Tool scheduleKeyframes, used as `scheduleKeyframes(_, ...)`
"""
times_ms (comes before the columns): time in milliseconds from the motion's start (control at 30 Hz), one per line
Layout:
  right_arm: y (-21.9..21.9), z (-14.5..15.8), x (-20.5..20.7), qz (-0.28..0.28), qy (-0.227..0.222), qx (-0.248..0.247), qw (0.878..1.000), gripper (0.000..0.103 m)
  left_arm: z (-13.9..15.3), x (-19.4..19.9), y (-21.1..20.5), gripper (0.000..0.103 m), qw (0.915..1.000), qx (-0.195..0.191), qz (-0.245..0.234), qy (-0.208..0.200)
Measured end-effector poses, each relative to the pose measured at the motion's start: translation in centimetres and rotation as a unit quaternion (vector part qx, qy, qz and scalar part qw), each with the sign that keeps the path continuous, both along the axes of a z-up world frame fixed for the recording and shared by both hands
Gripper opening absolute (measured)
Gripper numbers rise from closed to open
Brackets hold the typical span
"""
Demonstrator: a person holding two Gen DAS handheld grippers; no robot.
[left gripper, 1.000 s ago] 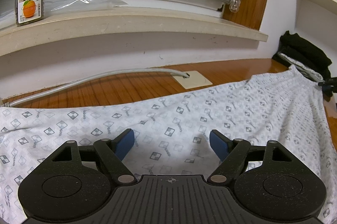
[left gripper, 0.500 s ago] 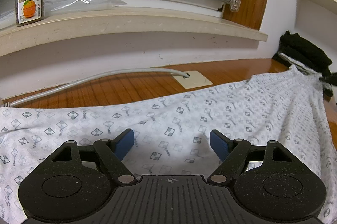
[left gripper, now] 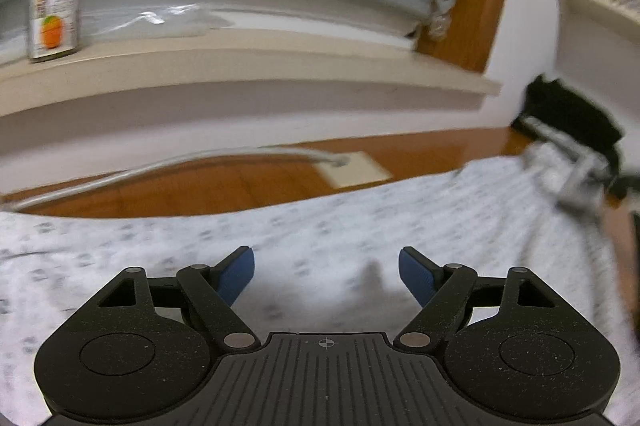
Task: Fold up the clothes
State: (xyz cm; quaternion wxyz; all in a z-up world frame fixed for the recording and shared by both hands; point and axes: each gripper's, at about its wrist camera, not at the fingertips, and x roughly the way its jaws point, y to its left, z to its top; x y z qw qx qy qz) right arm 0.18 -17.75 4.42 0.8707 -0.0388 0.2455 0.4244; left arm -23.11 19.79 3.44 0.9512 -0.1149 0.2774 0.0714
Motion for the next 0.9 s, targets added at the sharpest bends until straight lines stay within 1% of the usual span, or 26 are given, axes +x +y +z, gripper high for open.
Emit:
scheduleKeyframes(100,1.0,-2.3,-1.2,0.008,-0.006,-0.027,1.0,0.005,1.2,1.3,-1.7,0.083,0.9992,-0.02,-0.03,-0.017)
scheduleKeyframes(167,0.7,-3.1,-1.8,0.007,-0.016,-0.03,0.999,0.005,2.0,3.3,-3.8,0.086,0.9981,-0.019,-0.054,-0.021)
scheduleKeyframes(200,0.4,-3.2,-1.9,0.004,-0.016,-0.024,1.0,0.005,2.4,4.5,-5.0,0.086,0.9974,-0.018,-0.068,-0.02)
scheduleKeyframes(300,-0.5,-3.7,-2.2,-0.009,-0.025,-0.007,1.0,0.005,3.3,8.8,-8.9,0.086,0.9944,0.004,-0.105,-0.017)
scheduleKeyframes(400,-1.2,-4.3,-2.5,-0.023,-0.032,0.009,0.999,0.005,4.0,13.7,-13.3,0.086,0.9888,0.006,-0.148,-0.016)
scheduleKeyframes(433,-1.1,-4.6,-2.5,-0.026,-0.032,0.015,0.999,0.005,4.2,15.2,-14.8,0.083,0.9865,0.007,-0.163,-0.02)
scheduleKeyframes(500,-1.5,-5.3,-2.7,-0.032,-0.026,0.032,0.999,0.006,4.6,17.9,-17.7,0.074,0.9818,0.011,-0.188,-0.026)
scheduleKeyframes(533,-1.6,-5.6,-2.7,-0.035,-0.022,0.038,0.998,0.006,4.7,19.3,-19.3,0.073,0.979,0.015,-0.202,-0.024)
scheduleKeyframes(600,-1.9,-5.6,-3.0,-0.045,-0.03,0.043,0.998,0.006,4.4,21.8,-22.5,0.061,0.9705,0.028,-0.239,-0.02)
scheduleKeyframes(667,-1.9,-5.6,-3.0,-0.052,-0.031,0.045,0.997,0.006,3.8,23.8,-25.0,0.059,0.963,0.038,-0.267,-0.005)
scheduleKeyframes(733,-1.9,-5.6,-3.1,-0.053,-0.032,0.047,0.997,0.006,3.1,25.5,-27.4,0.06,0.956,0.051,-0.288,0.016)
scheduleKeyframes(767,-1.8,-5.6,-3.2,-0.055,-0.034,0.046,0.997,0.006,2.6,26.1,-28.5,0.065,0.9534,0.064,-0.293,0.033)
scheduleKeyframes(800,-1.7,-5.6,-3.3,-0.055,-0.037,0.044,0.997,0.006,2.2,26.8,-29.3,0.069,0.9514,0.077,-0.294,0.048)
scheduleKeyframes(833,-1.6,-5.6,-3.4,-0.056,-0.041,0.042,0.997,0.006,1.7,27.4,-29.8,0.069,0.9504,0.088,-0.293,0.058)
scheduleKeyframes(900,-1.5,-5.7,-3.6,-0.057,-0.047,0.039,0.997,0.006,0.9,28.8,-30.4,0.069,0.9505,0.092,-0.288,0.074)
